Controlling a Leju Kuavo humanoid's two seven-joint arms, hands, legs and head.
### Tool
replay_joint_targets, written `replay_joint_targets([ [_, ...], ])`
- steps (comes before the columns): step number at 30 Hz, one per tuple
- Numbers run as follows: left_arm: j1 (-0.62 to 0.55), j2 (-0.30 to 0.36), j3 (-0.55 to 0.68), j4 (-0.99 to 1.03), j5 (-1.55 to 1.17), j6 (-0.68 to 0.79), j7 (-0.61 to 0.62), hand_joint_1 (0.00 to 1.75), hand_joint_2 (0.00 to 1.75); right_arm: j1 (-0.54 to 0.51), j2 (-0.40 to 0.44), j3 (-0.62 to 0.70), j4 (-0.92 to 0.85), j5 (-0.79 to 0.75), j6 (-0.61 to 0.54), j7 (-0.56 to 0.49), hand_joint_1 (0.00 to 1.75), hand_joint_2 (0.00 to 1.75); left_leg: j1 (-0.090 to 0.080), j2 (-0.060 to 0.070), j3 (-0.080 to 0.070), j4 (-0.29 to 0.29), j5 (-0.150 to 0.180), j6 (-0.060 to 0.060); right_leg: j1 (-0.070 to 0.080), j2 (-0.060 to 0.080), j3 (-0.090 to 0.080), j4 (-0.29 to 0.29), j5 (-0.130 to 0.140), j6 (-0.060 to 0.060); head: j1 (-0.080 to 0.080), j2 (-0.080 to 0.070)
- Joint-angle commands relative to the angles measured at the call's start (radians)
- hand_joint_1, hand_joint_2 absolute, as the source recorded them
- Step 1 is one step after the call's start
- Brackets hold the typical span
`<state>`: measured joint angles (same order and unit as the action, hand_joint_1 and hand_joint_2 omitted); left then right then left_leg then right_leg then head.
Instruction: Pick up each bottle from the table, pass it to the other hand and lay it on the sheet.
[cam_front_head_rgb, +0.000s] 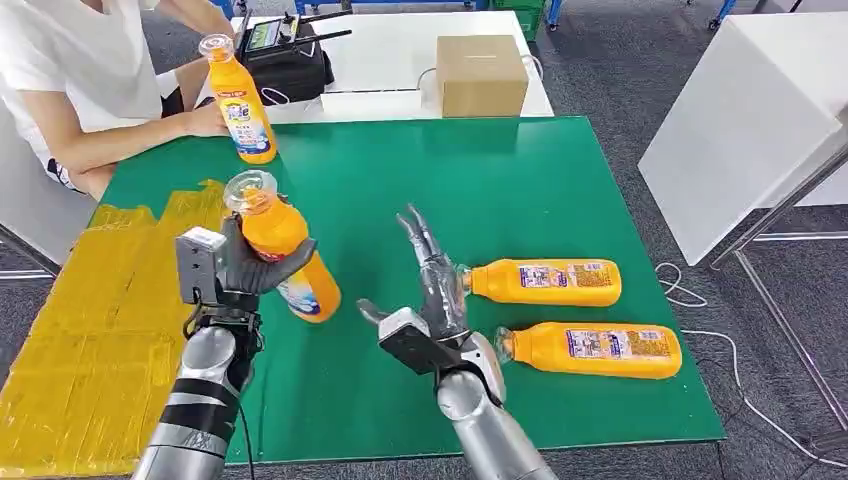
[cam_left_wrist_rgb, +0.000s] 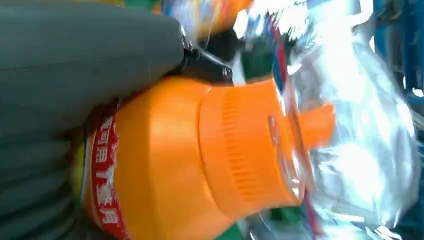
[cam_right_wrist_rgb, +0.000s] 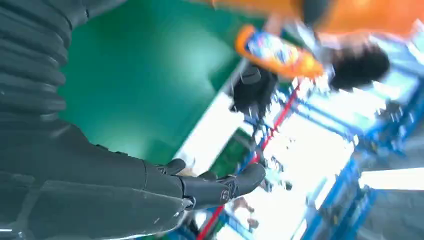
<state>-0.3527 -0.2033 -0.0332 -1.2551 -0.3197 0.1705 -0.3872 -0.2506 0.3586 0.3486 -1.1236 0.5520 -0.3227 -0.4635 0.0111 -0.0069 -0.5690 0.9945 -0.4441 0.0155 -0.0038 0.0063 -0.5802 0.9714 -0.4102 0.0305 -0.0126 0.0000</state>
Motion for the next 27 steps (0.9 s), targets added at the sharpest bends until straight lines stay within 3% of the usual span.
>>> replay_joint_targets([
  [1,-0.15,0.089,0.149,0.067,-0.497,0.34,0.077,1.75,1.75,0.089,-0.038,-0.083,-0.329,-0.043,0.054,0.028,0.0,1.75,0.0,-0.001,0.0,0.0,0.0,0.0,0.0,-0.002,0.001,0.001,-0.001,-0.001,0.0,0.0],
  [5,-0.176,0.201,0.149,0.238,-1.074,0.528,0.247,1.75,1.75,0.116,-0.085,-0.082,-0.424,-0.115,0.056,0.022,0.0,1.75,0.0,0.0,0.004,-0.001,-0.001,-0.001,0.0,-0.001,0.004,0.0,-0.001,-0.001,0.0,0.0],
  [8,-0.144,0.25,0.145,0.256,-1.251,0.528,0.301,1.75,1.75,0.131,-0.123,-0.099,-0.482,-0.157,0.041,0.003,0.0,1.75,0.0,0.002,0.007,-0.003,-0.001,0.0,0.0,-0.001,0.006,-0.002,-0.001,-0.001,0.0,0.0],
  [13,-0.14,0.261,0.126,0.26,-1.251,0.528,0.315,1.75,1.75,0.132,-0.126,-0.1,-0.485,-0.16,0.04,0.003,0.0,1.75,0.001,0.002,0.005,-0.001,-0.002,0.0,0.001,-0.001,0.005,-0.001,-0.002,0.0,0.0,0.0],
  [17,-0.136,0.407,-0.144,0.339,-1.251,0.528,0.53,1.75,1.75,0.121,-0.145,-0.081,-0.455,-0.186,0.027,-0.01,0.0,1.75,0.0,0.001,0.003,-0.001,0.0,0.0,0.0,-0.001,0.003,-0.001,-0.001,0.0,0.0,0.0],
  [27,-0.137,0.408,-0.15,0.409,-1.251,0.528,0.507,1.75,1.75,0.102,-0.149,-0.064,-0.421,-0.186,0.024,-0.012,0.0,1.75,0.0,0.004,0.004,-0.001,-0.001,0.0,0.0,0.002,0.003,-0.001,0.0,0.0,0.0,0.0],
])
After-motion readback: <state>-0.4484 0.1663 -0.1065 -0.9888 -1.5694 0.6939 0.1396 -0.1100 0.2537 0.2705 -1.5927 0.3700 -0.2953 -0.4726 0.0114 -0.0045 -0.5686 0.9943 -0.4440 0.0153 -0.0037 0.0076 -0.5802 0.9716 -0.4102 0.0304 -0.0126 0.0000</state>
